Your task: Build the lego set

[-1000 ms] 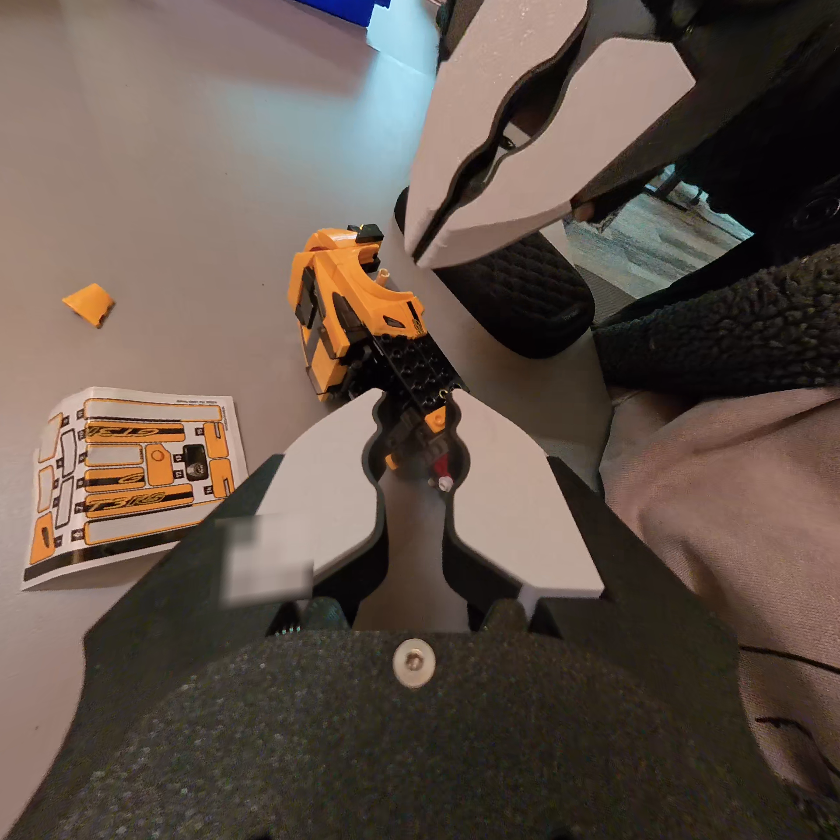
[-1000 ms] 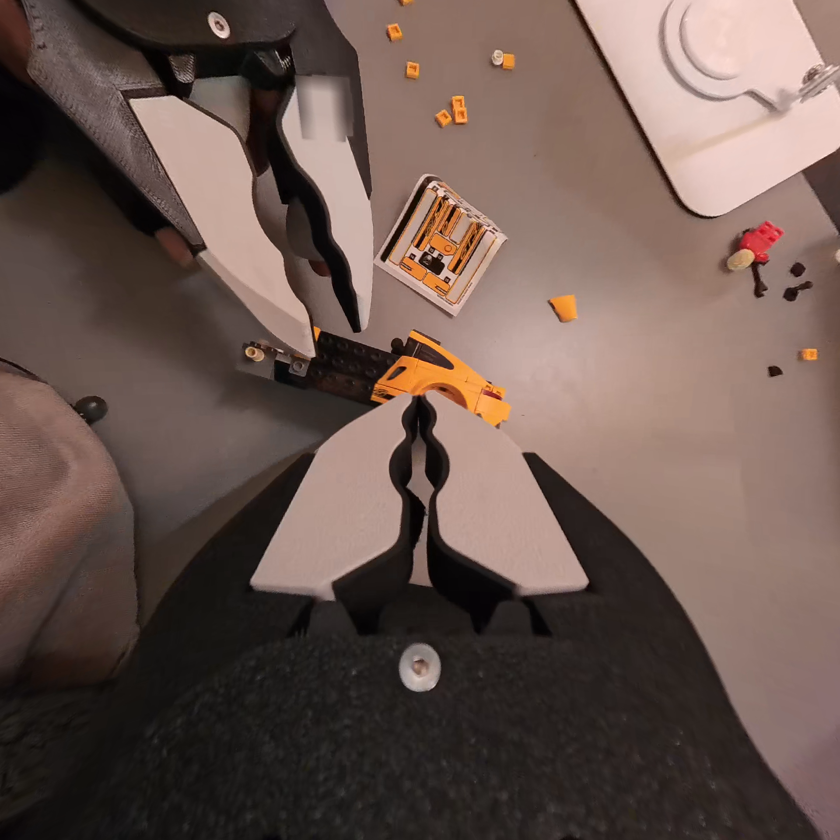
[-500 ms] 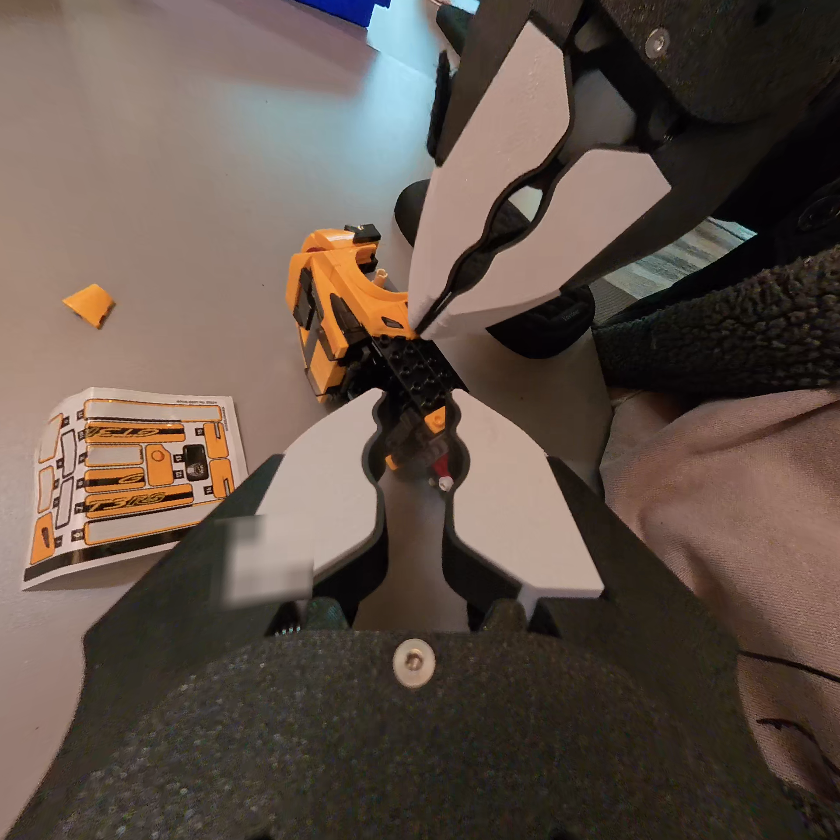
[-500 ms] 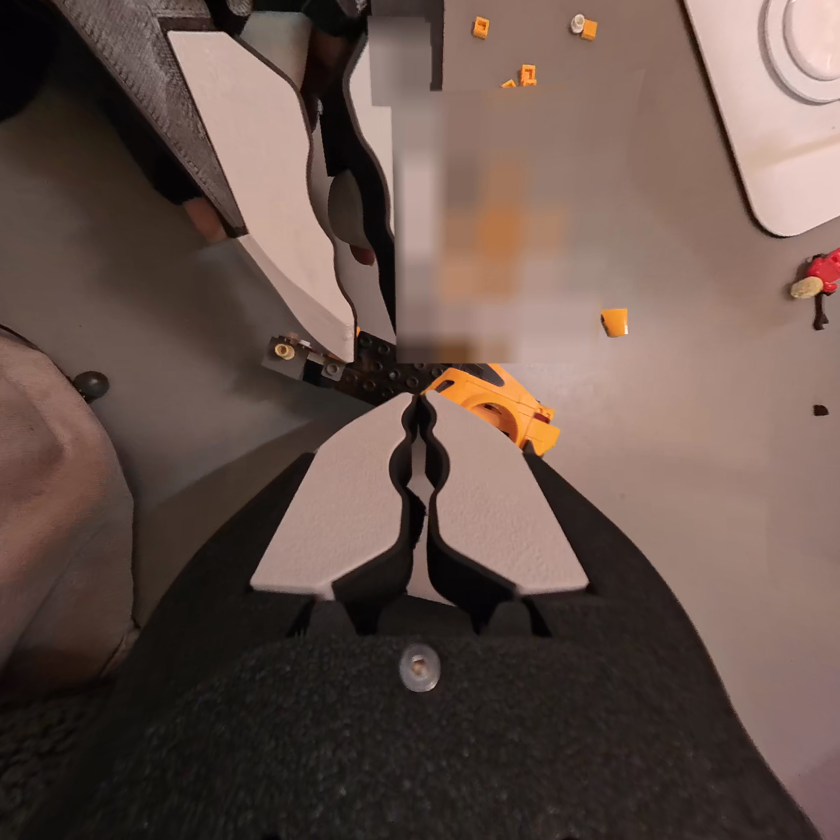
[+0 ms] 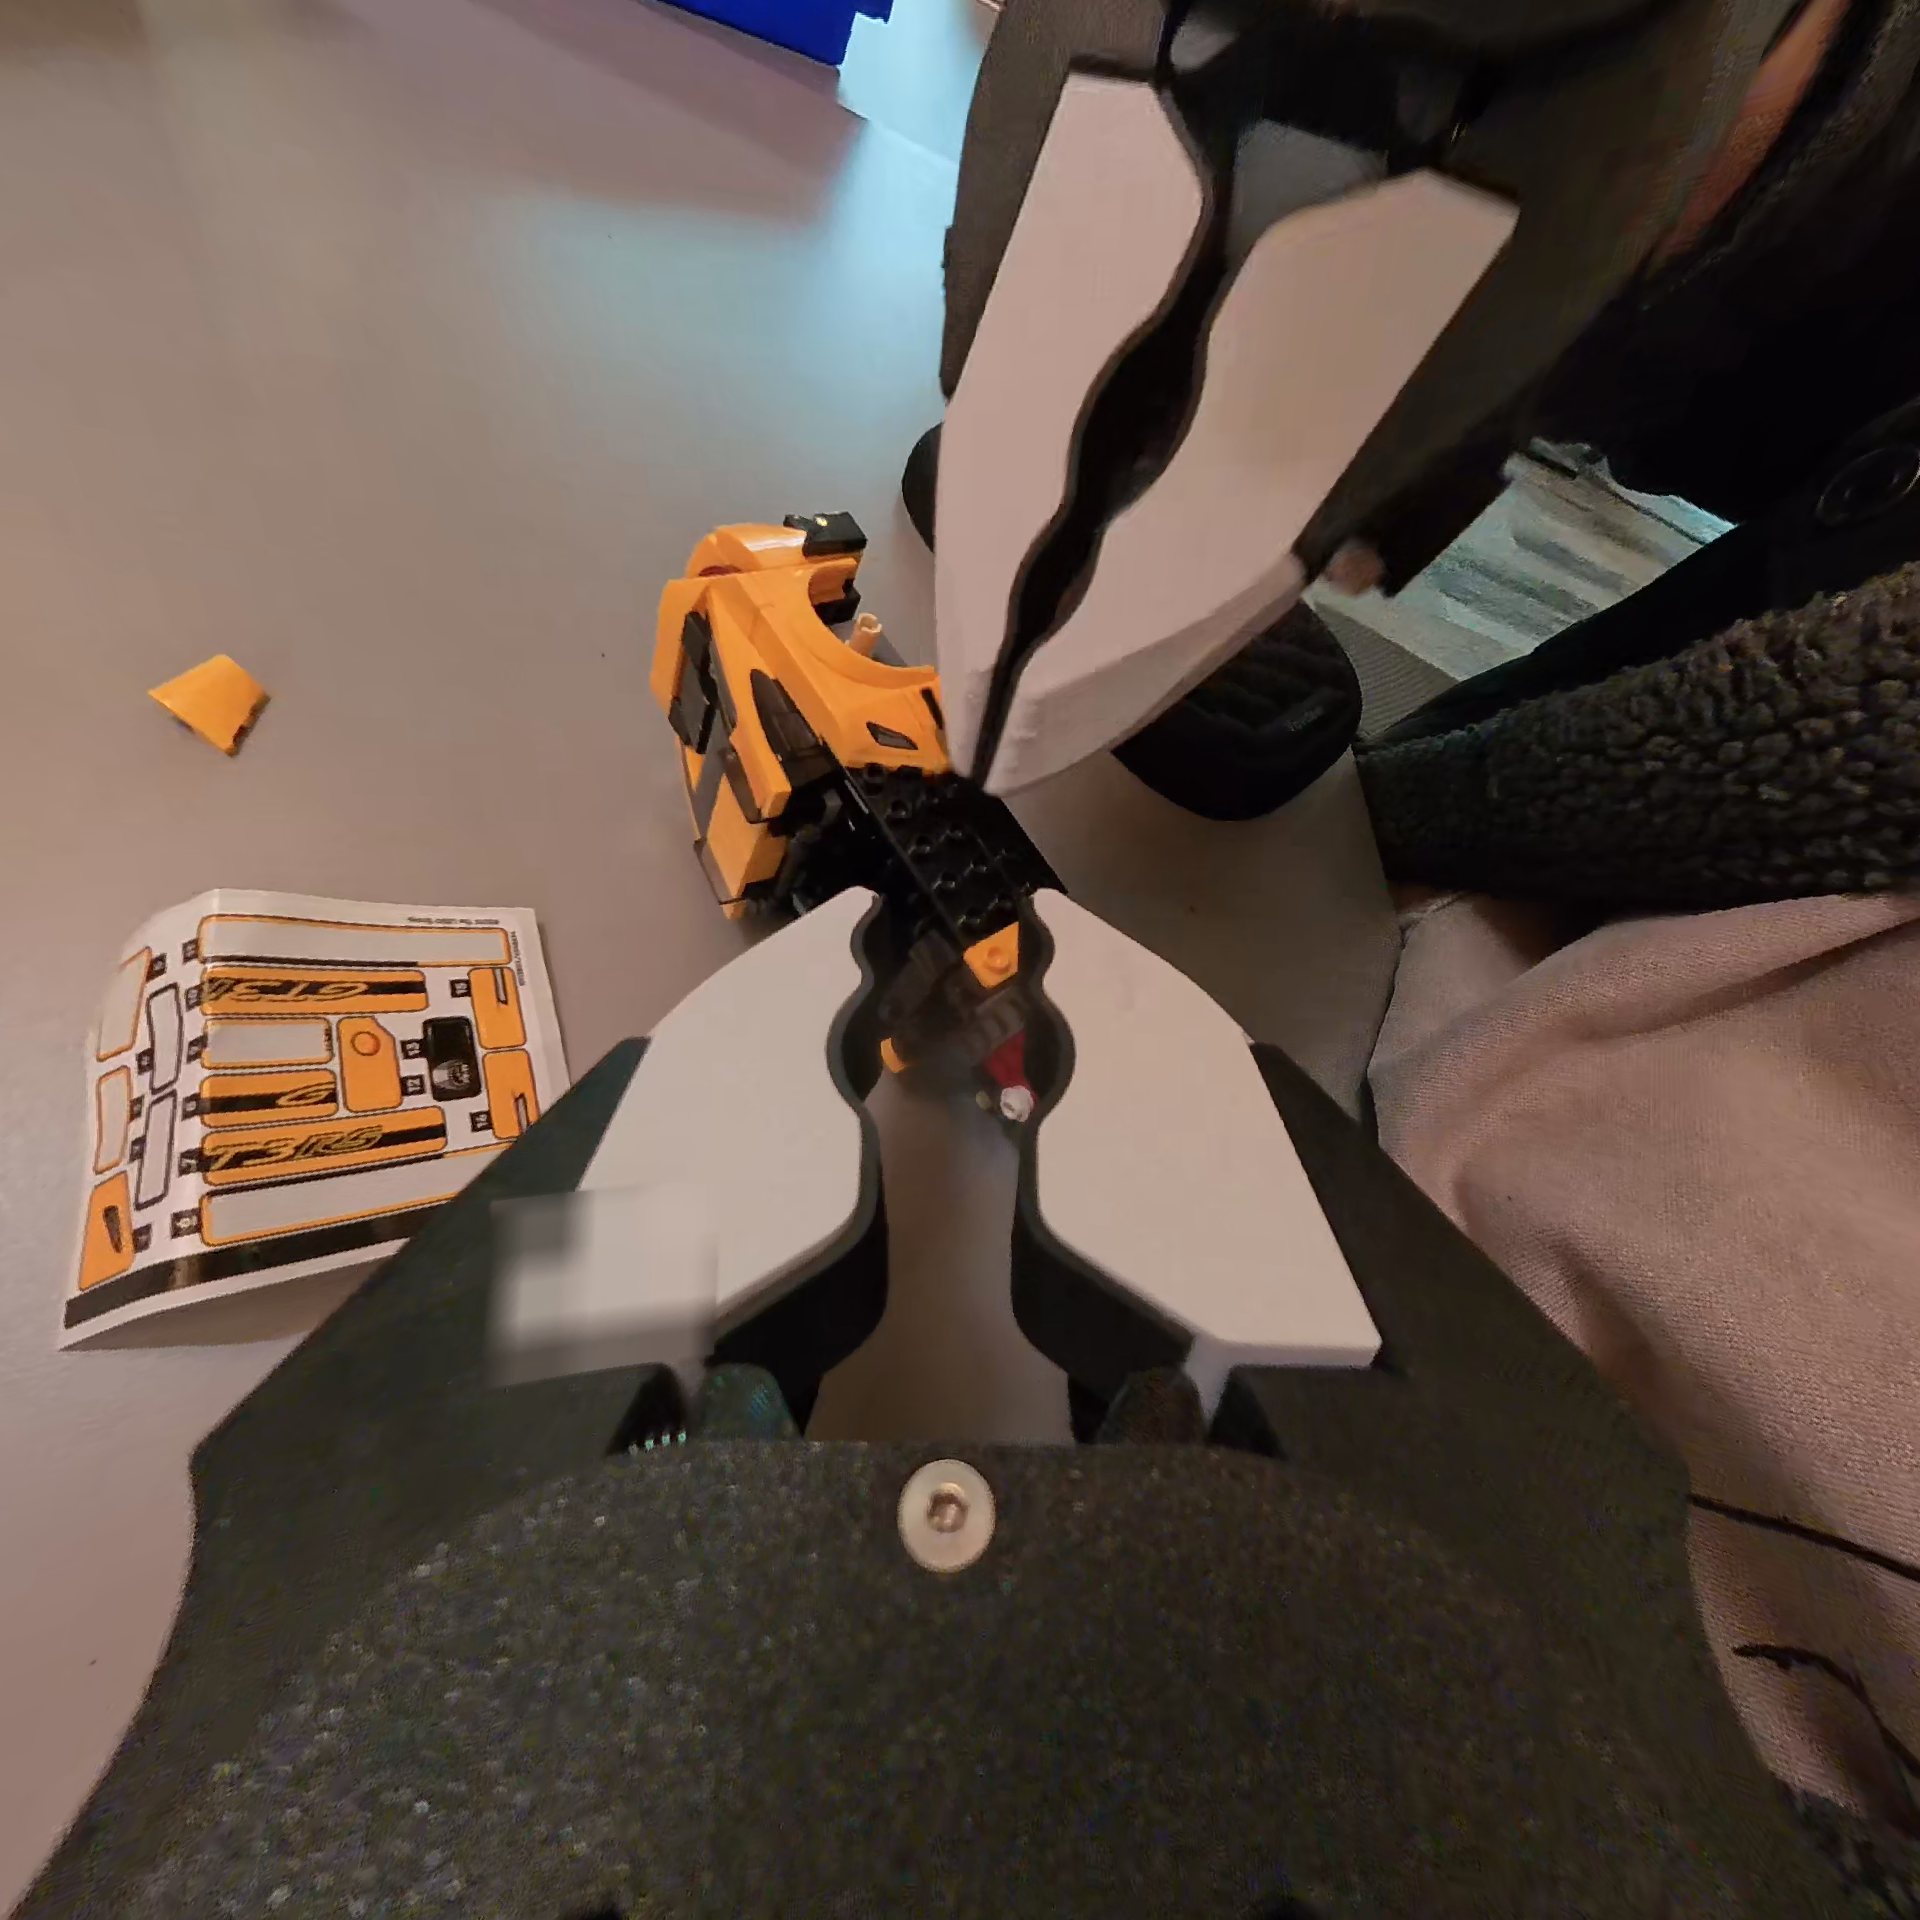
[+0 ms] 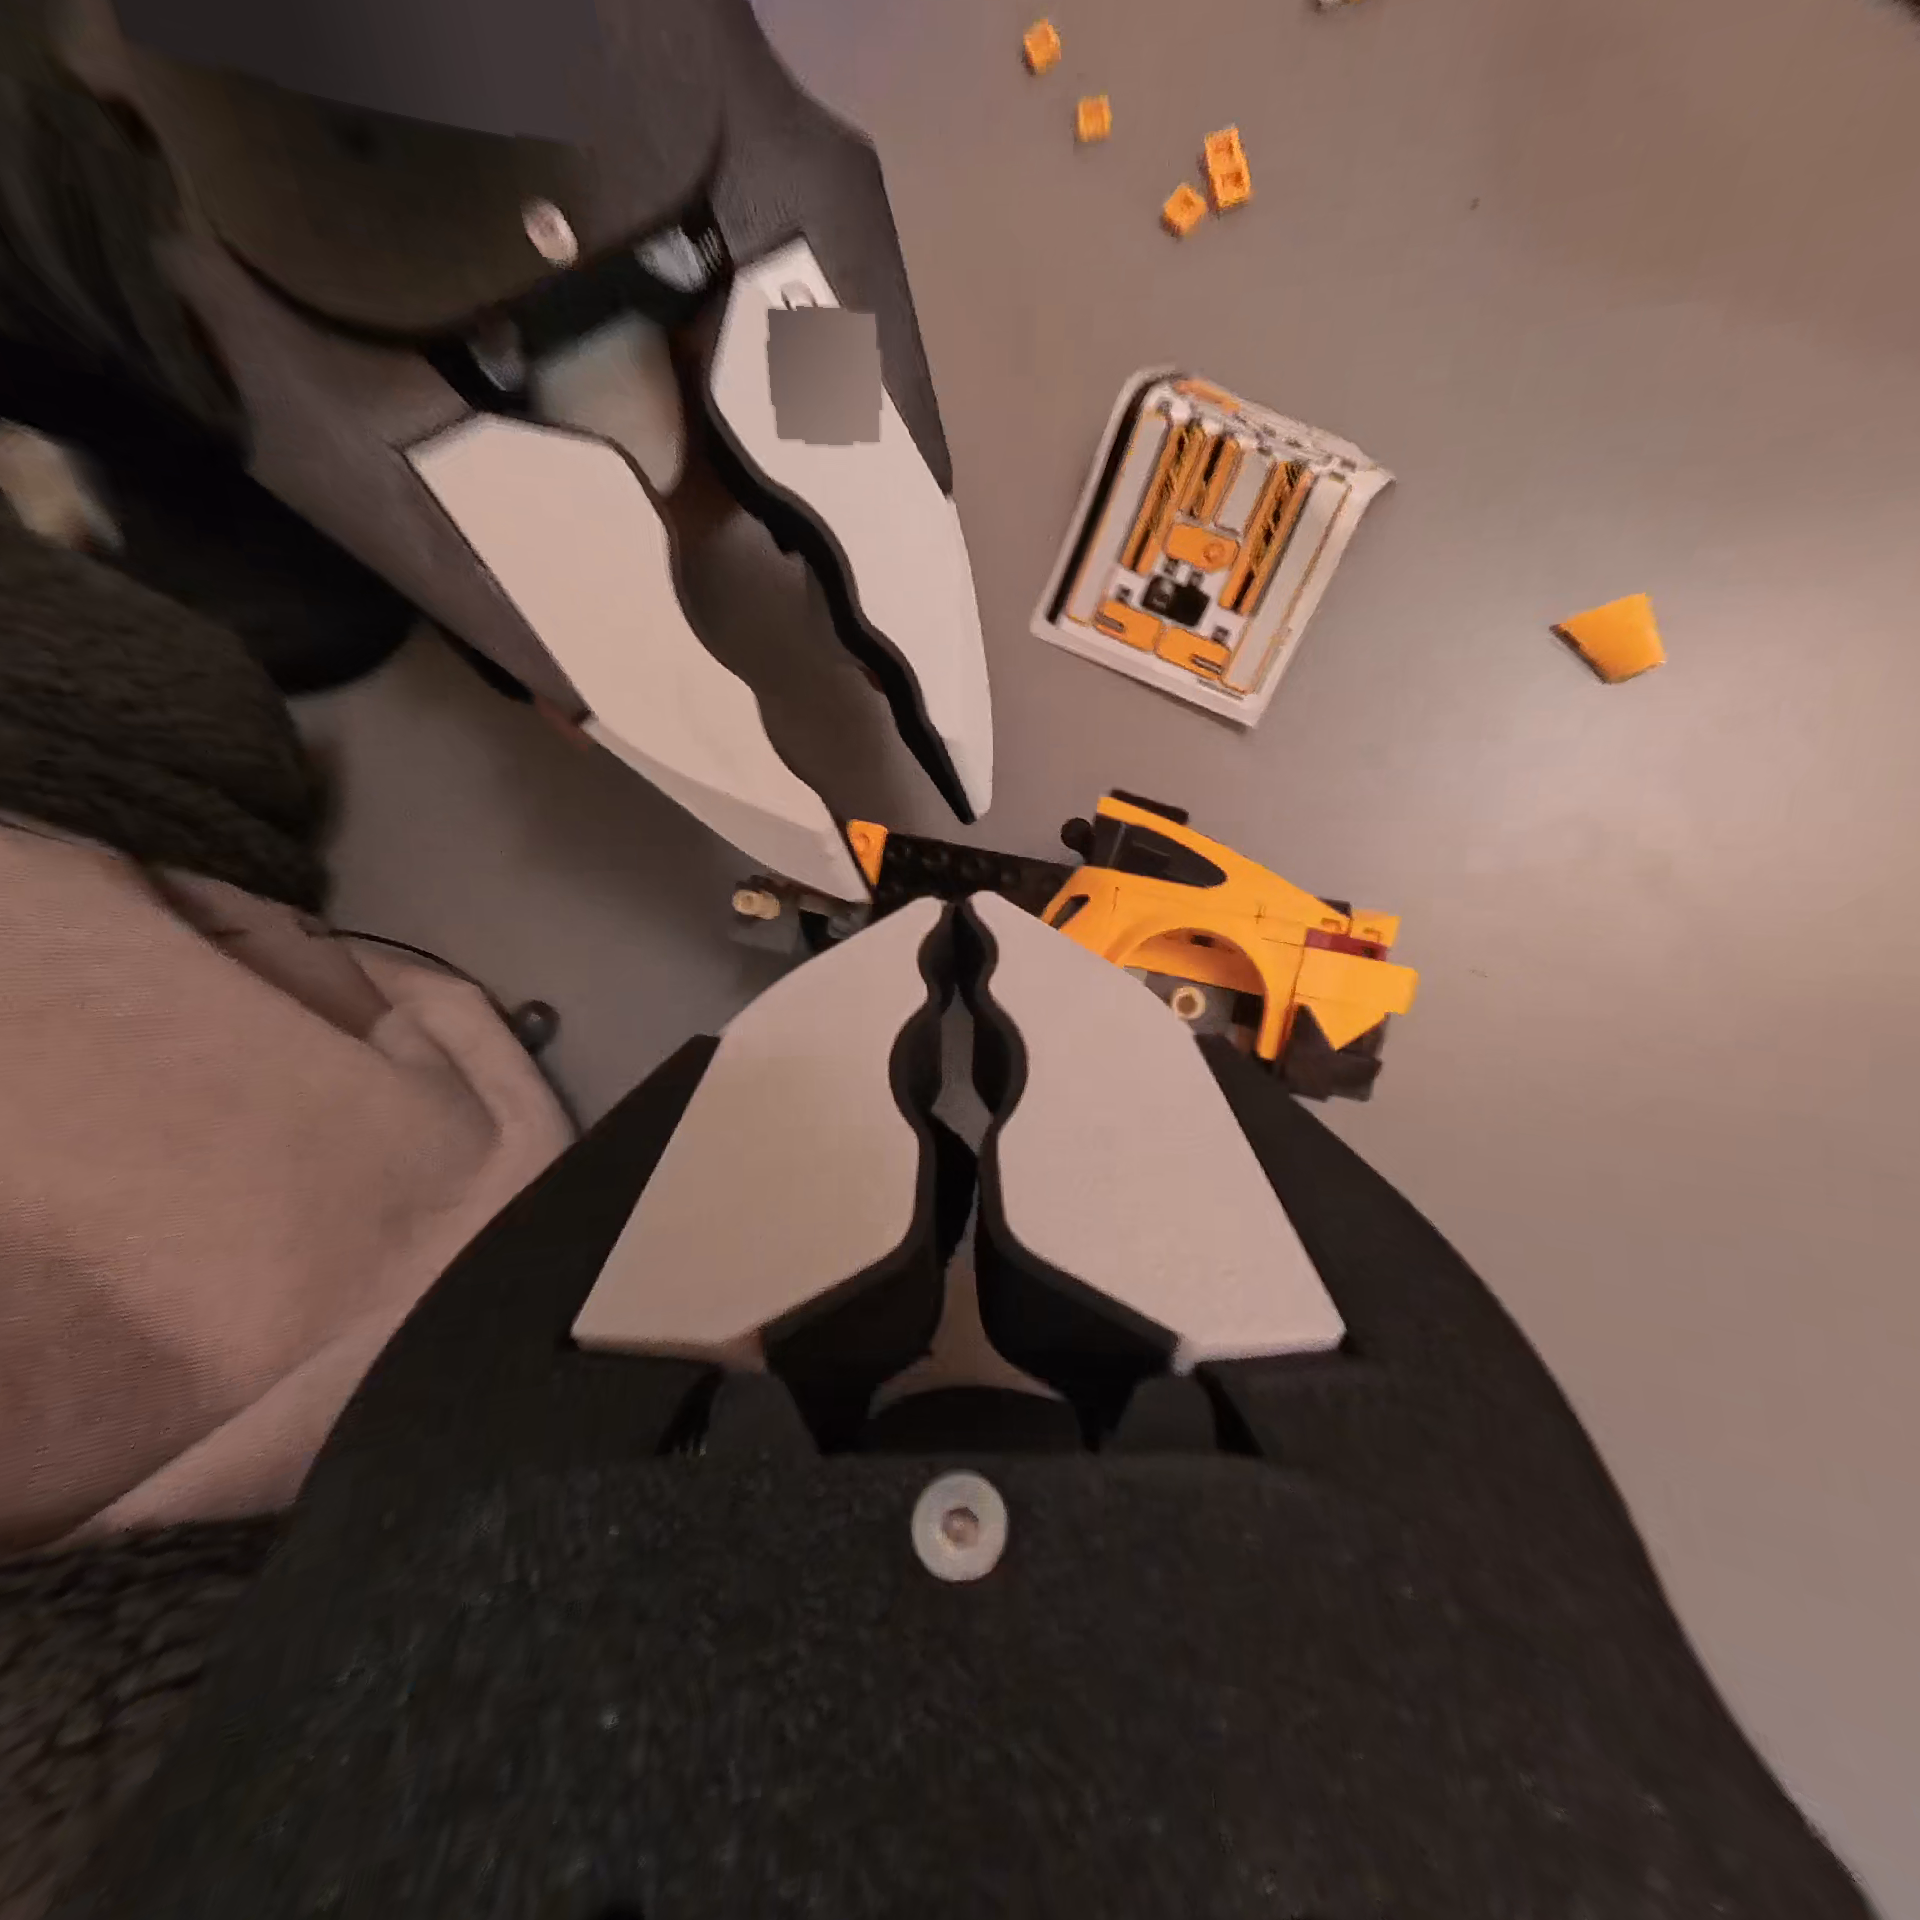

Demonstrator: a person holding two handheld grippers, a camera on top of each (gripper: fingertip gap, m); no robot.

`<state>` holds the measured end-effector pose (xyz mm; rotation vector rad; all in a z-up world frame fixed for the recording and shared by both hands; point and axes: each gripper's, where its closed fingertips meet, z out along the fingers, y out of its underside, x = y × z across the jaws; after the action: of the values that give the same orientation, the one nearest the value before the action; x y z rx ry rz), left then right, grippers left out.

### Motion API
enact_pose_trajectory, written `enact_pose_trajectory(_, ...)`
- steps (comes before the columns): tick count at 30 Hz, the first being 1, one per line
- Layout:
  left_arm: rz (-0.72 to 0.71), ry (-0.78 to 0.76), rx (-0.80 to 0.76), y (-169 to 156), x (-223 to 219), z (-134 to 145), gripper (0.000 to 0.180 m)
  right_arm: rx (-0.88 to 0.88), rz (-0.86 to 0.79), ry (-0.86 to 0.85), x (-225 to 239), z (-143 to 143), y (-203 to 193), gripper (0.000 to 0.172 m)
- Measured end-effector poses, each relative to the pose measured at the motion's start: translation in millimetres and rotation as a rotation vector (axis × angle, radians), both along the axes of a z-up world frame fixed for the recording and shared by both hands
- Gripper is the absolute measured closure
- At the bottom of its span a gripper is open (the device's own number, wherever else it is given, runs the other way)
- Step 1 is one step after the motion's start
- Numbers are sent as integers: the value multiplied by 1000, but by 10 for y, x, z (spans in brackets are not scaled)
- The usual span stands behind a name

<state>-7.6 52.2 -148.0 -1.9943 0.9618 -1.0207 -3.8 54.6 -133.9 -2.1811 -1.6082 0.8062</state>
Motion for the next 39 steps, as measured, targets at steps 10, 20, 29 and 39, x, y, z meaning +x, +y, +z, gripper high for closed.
enact_pose_trajectory(10, -1, -6, -7, 4, 9, -5, 158, 60, -37, -9, 132, 66, 162, 172)
enact_pose_trajectory(20, -3, -5, -7, 0, 16, -4, 158, 145, 5, -129, 128, -30, 187, 172)
enact_pose_trajectory(29, -5, -2, -7, -6, 25, -5, 158, 195, 99, -148, 85, -66, 67, 172)
enact_pose_trajectory(39, -4, 1, -4, -11, 30, 1, 158, 57, 17, -151, 42, -63, 72, 172)
